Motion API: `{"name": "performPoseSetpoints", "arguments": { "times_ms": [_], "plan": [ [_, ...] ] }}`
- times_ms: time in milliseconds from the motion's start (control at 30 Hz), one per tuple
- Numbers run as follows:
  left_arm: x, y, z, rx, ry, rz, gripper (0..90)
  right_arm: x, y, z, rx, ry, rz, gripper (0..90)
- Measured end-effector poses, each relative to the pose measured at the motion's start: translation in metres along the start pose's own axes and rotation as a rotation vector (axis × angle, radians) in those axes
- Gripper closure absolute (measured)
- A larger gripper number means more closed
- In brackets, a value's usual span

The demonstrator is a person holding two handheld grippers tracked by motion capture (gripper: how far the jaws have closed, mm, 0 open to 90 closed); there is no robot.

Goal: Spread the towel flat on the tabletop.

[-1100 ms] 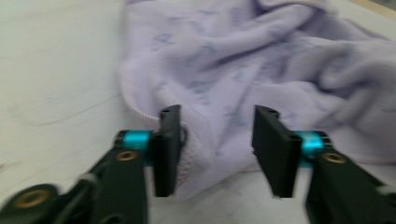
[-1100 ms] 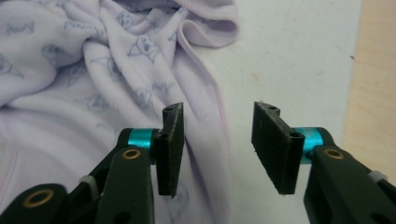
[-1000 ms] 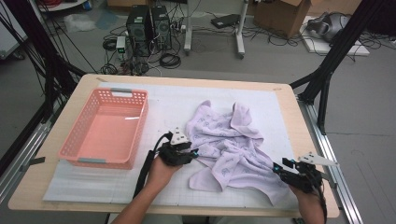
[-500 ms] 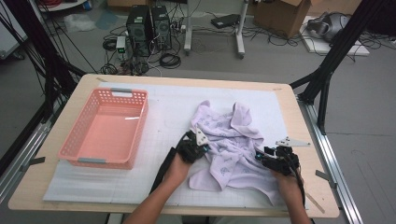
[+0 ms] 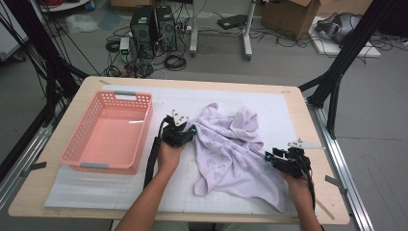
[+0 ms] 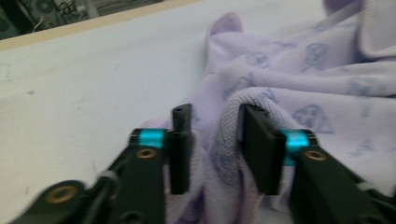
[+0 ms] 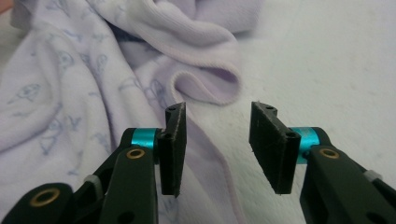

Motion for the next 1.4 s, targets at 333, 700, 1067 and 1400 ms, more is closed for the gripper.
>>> {"name": "performPoseSetpoints", "arguments": {
  "times_ms": [333,700,1067,1400],
  "plan": [
    [-0.003,0.007,0.015,-0.026,0.093,0.016,56.3,0.039,-0.021,-0.057,0.163,0.021,0.188,61.6],
    [-0.005,0.019,0.021,0.010,0.139,0.041,52.7,-0.005,-0.047,-0.070,0.034,0.279,0.173,81.2],
    [-0.018,0.028,0.037,-0.004,0.208,0.036,51.1,-0.033,-0.053,-0.040,-0.084,0.360,0.010,64.4],
    [-0.062,0.030,0.027,0.053,0.376,-0.012,48.9,-0.025,-0.025,0.015,-0.098,0.253,0.043,55.7]
  ]
}}
Point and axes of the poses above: each handheld gripper's, and its own axes: z roughly backward along the jaws, y roughly out of its underside, x roughly to its left, the point moved 1 cm from there along -z, roughly forward along the jaws, and after that the axes turned 14 degrees about -z, right-handed, at the moved point
